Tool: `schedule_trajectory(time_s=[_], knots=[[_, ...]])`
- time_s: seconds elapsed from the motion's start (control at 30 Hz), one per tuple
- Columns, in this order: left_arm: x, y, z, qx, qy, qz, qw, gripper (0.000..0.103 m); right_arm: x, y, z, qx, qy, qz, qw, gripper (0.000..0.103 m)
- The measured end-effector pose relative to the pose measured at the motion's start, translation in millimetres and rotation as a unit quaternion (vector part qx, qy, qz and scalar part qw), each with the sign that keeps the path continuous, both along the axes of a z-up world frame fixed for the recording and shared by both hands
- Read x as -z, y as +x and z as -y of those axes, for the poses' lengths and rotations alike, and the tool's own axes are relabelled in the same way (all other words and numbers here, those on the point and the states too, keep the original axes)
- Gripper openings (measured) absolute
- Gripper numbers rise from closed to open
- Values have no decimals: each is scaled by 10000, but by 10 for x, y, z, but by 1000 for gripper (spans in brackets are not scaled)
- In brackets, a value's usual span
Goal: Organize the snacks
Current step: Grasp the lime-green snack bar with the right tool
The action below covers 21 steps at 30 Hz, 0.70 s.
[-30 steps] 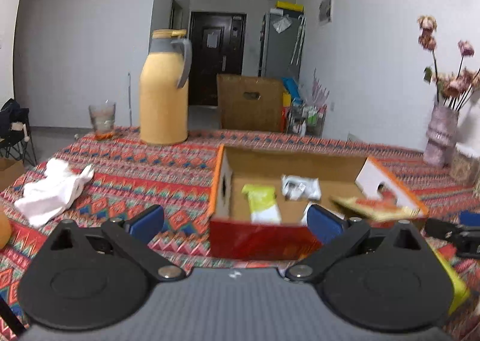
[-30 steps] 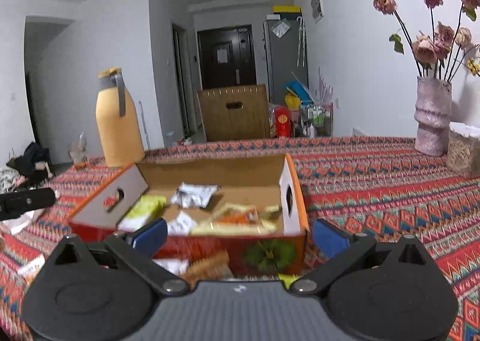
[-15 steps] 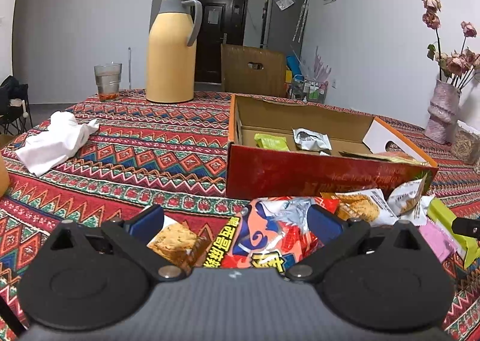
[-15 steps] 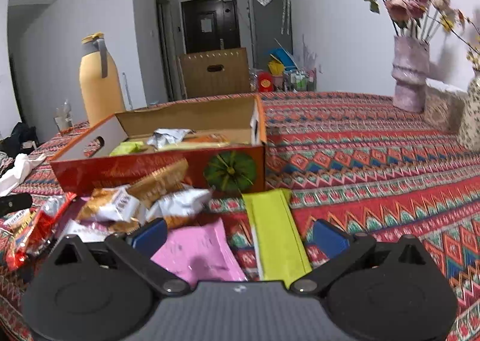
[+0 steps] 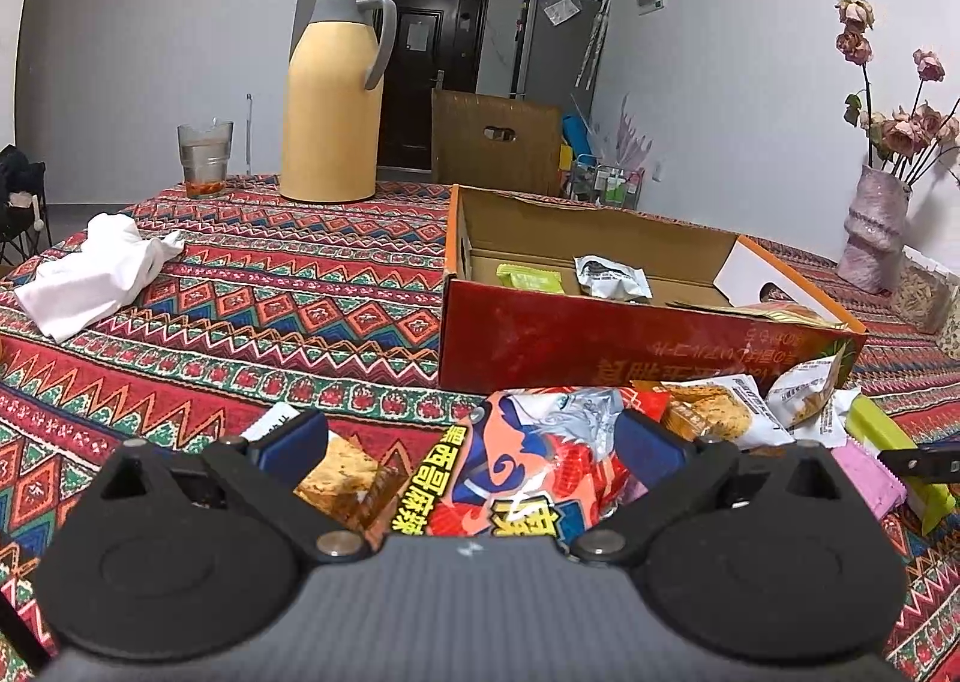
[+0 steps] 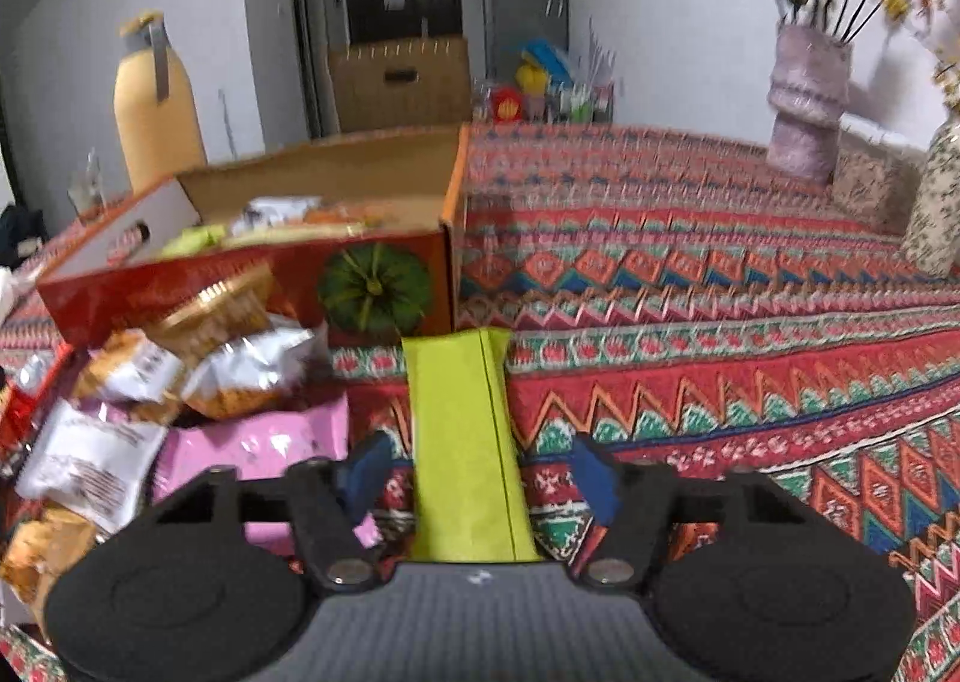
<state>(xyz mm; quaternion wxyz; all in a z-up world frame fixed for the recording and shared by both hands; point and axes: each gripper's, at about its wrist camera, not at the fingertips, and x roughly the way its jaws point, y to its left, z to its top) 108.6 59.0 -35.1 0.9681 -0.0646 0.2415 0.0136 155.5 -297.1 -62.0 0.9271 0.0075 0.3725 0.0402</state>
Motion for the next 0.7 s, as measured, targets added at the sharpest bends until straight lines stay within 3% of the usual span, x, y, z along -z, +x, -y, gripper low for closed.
schedule_trajectory(time_s=[0.17, 0.23, 0.47, 0.7], knots=[[6, 10, -6, -15, -25, -18, 10000, 103, 56, 67, -55, -42, 8, 67, 10000, 52], [6, 10, -6, -12, -27, -18, 10000, 103, 77, 54, -122, -95, -181, 168, 9997, 37], [10, 11, 2, -8, -18, -20, 10000, 103, 118, -52, -192, -41, -319, 509, 9982, 34], [-17, -2, -2, -60, -20, -62, 10000, 103, 50, -208, -105, 143, -56, 1038, 9945, 34]])
